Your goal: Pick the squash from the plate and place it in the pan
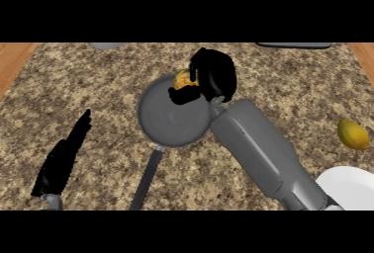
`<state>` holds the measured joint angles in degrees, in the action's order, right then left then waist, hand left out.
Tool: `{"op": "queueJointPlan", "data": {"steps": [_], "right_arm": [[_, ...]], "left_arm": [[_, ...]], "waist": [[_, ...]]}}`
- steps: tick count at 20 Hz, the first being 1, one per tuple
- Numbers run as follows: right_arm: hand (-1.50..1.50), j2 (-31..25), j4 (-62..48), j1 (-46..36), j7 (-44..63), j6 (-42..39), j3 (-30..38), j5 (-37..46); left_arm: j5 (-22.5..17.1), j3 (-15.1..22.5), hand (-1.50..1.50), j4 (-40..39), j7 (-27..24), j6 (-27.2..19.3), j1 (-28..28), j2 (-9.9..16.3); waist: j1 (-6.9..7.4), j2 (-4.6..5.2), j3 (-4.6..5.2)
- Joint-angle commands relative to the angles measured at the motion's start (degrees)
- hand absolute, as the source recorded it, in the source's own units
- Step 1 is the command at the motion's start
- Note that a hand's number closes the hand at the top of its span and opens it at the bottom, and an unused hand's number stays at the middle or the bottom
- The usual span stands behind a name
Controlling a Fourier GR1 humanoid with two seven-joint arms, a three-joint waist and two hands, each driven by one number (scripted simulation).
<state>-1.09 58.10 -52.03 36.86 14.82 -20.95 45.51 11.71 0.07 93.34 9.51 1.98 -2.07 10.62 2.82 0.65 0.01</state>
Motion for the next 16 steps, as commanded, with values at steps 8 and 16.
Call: {"op": "queueJointPlan", "data": {"steps": [8, 16], "right_arm": [[1.5, 1.1, -27.3, -10.4, -8.6, -1.2, -6.0, -11.0], [-1.5, 1.1, -26.6, -5.4, -11.9, 5.1, 4.3, -34.3]], "left_arm": [[0.9, 1.3, 0.0, -3.4, -3.1, 1.3, 2.4, -0.2], [1.4, 3.4, 0.0, -2.6, -0.8, 1.3, 4.8, -2.0]], "waist": [[3.62, 1.22, 0.06], [6.56, 1.97, -0.19]]}}
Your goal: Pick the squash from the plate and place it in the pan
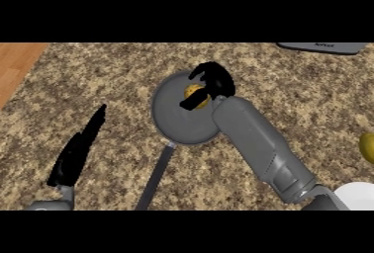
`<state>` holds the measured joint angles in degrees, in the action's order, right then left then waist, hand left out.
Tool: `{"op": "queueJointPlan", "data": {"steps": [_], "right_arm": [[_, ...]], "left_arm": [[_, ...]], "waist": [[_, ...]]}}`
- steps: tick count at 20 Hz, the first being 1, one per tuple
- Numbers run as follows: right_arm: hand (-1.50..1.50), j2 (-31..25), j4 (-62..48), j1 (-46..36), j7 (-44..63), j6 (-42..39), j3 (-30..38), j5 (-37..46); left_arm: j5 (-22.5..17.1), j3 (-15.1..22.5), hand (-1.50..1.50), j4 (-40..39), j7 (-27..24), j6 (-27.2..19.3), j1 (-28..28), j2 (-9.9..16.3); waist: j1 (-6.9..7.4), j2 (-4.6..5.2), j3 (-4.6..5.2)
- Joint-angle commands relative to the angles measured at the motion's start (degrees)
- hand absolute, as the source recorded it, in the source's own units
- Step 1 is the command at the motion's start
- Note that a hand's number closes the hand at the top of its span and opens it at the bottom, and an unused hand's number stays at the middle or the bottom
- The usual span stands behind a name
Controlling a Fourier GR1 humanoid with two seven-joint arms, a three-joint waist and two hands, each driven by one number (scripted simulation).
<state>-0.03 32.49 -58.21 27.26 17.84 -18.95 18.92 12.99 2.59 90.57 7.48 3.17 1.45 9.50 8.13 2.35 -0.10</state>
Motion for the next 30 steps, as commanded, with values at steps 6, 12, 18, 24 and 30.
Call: {"op": "queueJointPlan", "data": {"steps": [6, 12, 18, 24, 30], "right_arm": [[-1.5, 0.0, 0.1, 0.2, -14.3, 15.4, 3.4, -12.0], [-1.5, 0.0, -1.4, -3.7, -17.7, 26.8, 8.8, -17.5], [-1.5, 0.0, -3.5, 1.5, -28.8, 31.9, 15.6, -22.2], [-1.5, -7.0, 0.1, 8.9, -37.9, 21.0, 18.4, -23.3], [-1.5, -13.8, 10.4, 19.4, -36.6, 16.3, 17.5, -22.7]], "left_arm": [[-0.9, -1.3, 0.0, -0.4, 0.2, 1.6, 0.9, 1.6], [-0.7, -1.7, 0.0, 0.5, 0.9, -0.3, 0.2, 0.2], [-0.4, -1.4, 0.0, 3.9, -0.2, -0.9, -6.3, 0.0], [0.1, -3.5, 0.0, 0.5, 0.6, -2.8, -3.6, -0.7], [-2.4, -6.9, 0.0, 3.3, 1.2, 0.3, -6.0, 2.5]], "waist": [[0.08, -0.22, -0.06], [-2.0, -0.89, 0.01], [-4.64, -1.5, 0.0], [-7.72, -2.15, 0.05], [-8.4, -2.57, 0.1]]}}
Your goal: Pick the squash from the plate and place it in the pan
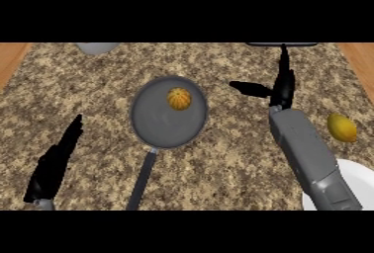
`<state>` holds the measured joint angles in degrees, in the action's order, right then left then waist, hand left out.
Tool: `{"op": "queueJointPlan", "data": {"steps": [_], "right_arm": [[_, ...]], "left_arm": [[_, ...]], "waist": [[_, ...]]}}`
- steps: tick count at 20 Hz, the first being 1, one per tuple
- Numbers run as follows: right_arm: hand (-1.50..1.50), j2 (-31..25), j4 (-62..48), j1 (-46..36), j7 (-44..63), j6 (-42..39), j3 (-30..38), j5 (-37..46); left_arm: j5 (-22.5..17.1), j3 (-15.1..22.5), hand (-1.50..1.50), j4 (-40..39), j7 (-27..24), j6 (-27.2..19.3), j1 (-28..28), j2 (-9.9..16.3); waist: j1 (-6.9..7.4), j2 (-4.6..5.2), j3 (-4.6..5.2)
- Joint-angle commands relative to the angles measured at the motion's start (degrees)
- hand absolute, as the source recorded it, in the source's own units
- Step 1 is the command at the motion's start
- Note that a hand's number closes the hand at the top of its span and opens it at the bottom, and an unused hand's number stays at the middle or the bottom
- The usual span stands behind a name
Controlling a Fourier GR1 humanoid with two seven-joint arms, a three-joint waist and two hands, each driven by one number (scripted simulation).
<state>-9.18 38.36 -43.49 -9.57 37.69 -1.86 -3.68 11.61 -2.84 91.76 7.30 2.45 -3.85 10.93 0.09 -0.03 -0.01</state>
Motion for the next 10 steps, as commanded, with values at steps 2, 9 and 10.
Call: {"op": "queueJointPlan", "data": {"steps": [2, 9, 10], "right_arm": [[-1.5, -5.8, 11.3, 11.9, -1.0, -5.0, -0.9, 0.1], [-1.5, -15.1, 18.4, 18.4, 1.0, -16.2, 4.5, -3.9], [-1.5, -11.0, 23.3, 21.8, 2.7, -12.3, 1.7, -0.7]], "left_arm": [[-1.2, -2.6, 0.0, -0.3, 0.1, 1.3, 0.1, 1.9], [2.1, 0.2, 0.0, -0.8, -1.7, -1.3, -1.2, -1.8], [1.2, -1.4, 0.0, -1.3, 0.1, 0.3, 1.8, -0.4]], "waist": [[-0.87, -0.28, 0.03], [-0.28, -0.03, 0.02], [-0.26, -0.05, 0.02]]}}
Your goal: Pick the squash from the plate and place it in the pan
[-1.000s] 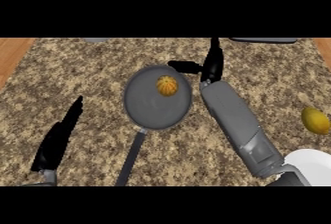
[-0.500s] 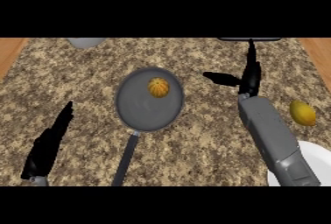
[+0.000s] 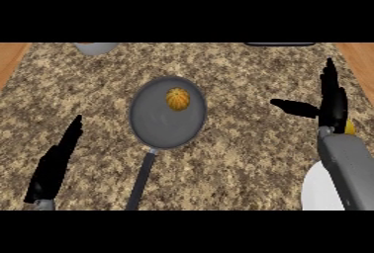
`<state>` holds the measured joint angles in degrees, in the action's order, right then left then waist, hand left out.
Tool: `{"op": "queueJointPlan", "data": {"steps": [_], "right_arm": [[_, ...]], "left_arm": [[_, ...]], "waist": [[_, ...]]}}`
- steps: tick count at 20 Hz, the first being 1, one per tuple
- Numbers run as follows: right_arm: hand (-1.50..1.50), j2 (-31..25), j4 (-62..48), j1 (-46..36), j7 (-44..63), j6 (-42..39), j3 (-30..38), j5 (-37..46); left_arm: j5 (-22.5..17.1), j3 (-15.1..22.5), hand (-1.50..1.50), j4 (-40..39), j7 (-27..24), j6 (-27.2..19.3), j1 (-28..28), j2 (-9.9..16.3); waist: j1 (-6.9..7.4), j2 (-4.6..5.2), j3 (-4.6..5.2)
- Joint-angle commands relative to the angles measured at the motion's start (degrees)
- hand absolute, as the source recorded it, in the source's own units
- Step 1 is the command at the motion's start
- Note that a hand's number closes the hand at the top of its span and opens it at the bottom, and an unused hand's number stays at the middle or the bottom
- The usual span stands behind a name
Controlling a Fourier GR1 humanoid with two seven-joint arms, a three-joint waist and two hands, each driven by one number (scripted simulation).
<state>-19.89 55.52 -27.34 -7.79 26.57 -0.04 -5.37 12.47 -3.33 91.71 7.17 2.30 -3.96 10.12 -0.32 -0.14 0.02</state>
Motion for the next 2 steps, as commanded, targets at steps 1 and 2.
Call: {"op": "queueJointPlan", "data": {"steps": [1, 2], "right_arm": [[-1.5, -5.7, 8.9, 5.6, 4.3, -5.9, 1.6, -1.4], [-1.5, -6.4, 6.9, 5.6, 1.0, -7.4, 3.1, -1.7]], "left_arm": [[1.0, 0.9, 0.0, 1.6, -0.3, -0.7, -2.2, -1.3], [1.6, 2.1, 0.0, 3.2, 0.0, -0.7, -3.6, -2.1]], "waist": [[0.02, -0.04, 0.0], [0.26, 0.03, -0.02]]}}
